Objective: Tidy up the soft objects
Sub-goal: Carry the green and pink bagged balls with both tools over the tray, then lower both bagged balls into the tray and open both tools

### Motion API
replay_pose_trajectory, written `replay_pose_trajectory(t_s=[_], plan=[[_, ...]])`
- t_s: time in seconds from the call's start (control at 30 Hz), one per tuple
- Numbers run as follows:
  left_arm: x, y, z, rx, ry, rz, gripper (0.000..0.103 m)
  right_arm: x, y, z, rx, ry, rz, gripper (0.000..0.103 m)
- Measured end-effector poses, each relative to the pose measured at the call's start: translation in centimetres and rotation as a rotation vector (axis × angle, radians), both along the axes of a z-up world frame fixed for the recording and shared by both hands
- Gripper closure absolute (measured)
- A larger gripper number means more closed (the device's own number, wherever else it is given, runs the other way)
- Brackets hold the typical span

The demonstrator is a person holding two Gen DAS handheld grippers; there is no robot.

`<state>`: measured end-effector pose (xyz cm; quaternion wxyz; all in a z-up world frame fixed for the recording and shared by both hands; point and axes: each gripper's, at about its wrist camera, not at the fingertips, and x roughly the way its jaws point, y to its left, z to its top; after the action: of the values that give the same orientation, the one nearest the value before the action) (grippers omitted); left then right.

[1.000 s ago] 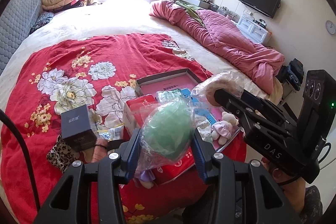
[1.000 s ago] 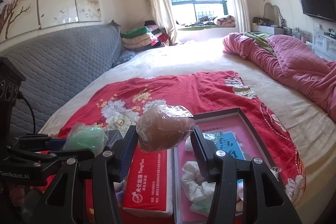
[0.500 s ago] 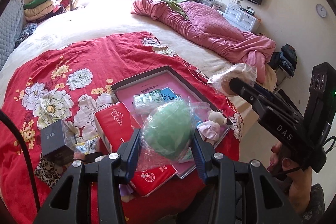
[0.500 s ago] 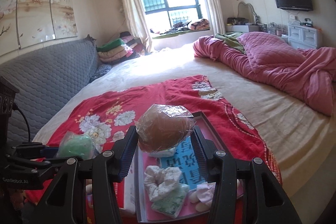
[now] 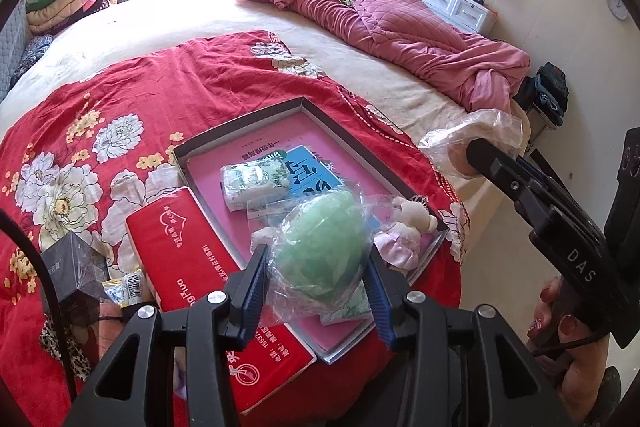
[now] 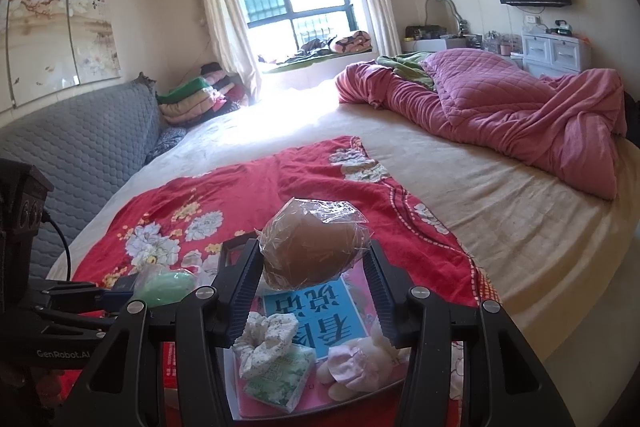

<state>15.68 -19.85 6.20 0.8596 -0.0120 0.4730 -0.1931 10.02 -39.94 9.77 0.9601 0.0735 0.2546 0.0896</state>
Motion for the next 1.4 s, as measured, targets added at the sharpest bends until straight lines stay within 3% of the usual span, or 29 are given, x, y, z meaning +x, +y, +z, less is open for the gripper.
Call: replay_pose_trajectory(t_s=[0.73,1.4], plan=[[3.9,-2.6,-5.7,0.087,0.106,-0.003,0.057,2.7,-1.5,-4.3,0.017,0.092,-0.008,0.05],[4.8,-3.2,-7.7,0.135,0.136,-0.021,0.057,6.2,-0.4,-8.7,-0.004,0.222,0.062,0.05]])
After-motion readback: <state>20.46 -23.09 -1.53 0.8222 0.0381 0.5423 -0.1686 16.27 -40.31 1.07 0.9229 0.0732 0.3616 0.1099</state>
